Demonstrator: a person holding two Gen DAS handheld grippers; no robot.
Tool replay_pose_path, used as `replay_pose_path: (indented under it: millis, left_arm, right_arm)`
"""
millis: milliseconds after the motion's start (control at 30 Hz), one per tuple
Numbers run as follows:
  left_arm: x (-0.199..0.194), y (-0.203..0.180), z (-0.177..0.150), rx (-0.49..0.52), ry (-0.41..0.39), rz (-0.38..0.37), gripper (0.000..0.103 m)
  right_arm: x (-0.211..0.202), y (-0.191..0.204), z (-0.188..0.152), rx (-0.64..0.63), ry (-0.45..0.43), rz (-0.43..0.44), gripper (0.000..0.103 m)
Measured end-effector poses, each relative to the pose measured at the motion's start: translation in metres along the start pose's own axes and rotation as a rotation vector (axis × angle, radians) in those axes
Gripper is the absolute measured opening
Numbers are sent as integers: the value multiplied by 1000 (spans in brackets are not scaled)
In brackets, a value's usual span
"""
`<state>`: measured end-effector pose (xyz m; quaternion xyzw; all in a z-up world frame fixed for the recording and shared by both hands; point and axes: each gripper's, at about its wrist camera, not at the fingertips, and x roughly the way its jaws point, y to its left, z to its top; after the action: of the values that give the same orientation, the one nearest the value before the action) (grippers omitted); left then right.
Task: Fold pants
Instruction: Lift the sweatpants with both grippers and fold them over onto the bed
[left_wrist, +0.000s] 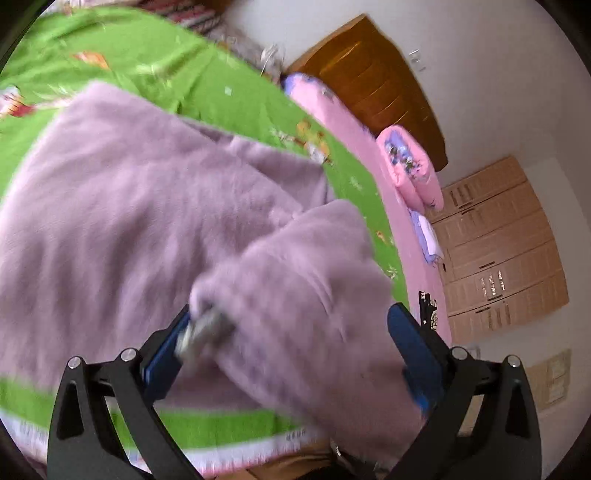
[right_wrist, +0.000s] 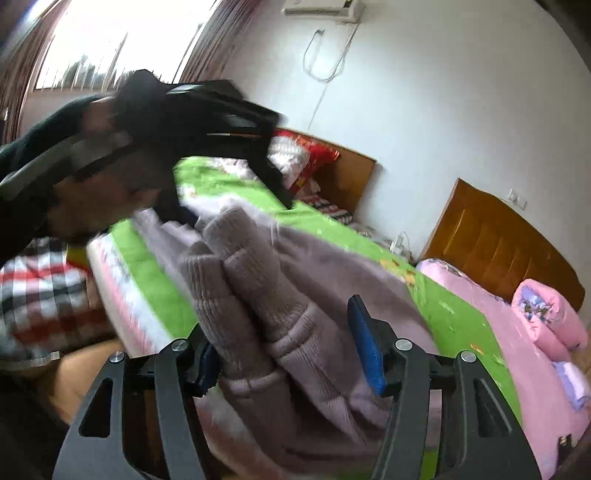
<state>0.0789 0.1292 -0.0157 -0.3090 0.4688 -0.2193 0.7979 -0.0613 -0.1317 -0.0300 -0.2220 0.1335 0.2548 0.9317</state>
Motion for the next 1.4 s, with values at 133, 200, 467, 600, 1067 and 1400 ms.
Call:
replay_pose_path:
  millis: [133,200,467,600,1067,1400]
  left_arm:
    - [-8,0,-34,-41,79,-123,101]
    - [8,-3,-44,-68,140,-205,101]
    - [40,-18,-35,-73,140,-264,101]
    - [34,-10,-46,-132,139,-323,101]
    - [75,-47,-38,-5,220,-228,32]
    - [66,-77,-22,47,169,-181,22]
  right_arm:
    - [-1,-4,7,24,-17,1,56]
    - [-6,-6,3,29,-10,-9,56]
    - [-6,-2,-7,-31,22,-32,60]
    - [-6,6,-9,-49,12,-39,60]
    - [-61,-29,-37,50,-12,91,86]
    - [-82,-83,-89,249,111,-61,86]
